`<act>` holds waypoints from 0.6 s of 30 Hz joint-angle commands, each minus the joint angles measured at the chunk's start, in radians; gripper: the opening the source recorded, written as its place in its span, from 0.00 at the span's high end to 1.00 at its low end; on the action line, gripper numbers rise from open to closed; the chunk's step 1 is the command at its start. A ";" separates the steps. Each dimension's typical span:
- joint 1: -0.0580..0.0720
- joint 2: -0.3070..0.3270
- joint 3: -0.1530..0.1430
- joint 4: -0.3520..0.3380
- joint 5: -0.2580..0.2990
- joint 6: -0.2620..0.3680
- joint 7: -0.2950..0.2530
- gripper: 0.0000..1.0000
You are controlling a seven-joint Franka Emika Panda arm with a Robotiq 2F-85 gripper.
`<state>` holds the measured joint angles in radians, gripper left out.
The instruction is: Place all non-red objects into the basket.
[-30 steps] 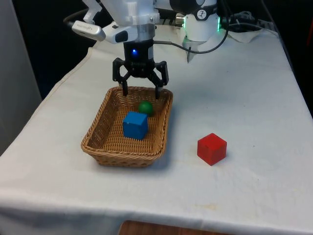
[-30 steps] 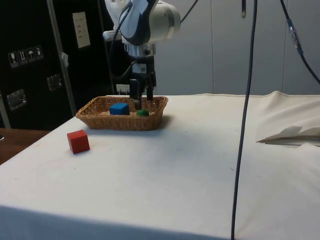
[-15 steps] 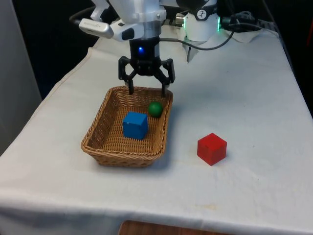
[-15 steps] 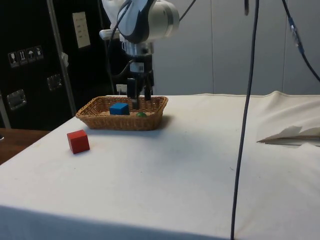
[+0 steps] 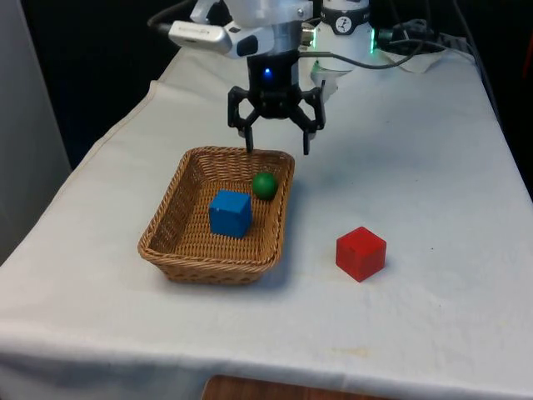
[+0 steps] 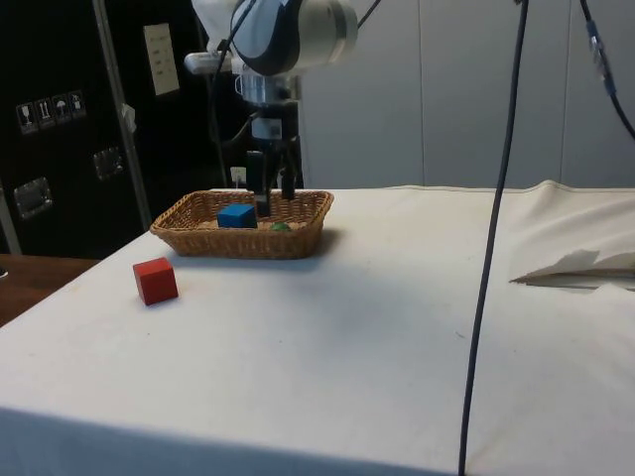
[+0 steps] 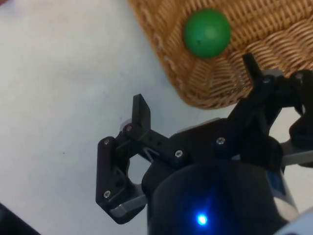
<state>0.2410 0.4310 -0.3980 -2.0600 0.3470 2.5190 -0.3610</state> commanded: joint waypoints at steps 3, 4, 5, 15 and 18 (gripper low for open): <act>0.018 -0.021 -0.002 -0.023 -0.014 0.003 0.021 0.00; 0.021 -0.030 0.001 -0.032 -0.016 0.004 0.024 0.00; 0.023 -0.035 0.003 -0.037 -0.016 0.004 0.025 0.00; 0.040 -0.087 0.026 -0.088 -0.019 0.008 0.041 0.00; 0.030 -0.090 0.038 -0.086 -0.004 0.000 0.027 0.00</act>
<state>0.2710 0.3410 -0.3600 -2.1460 0.3430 2.5190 -0.3340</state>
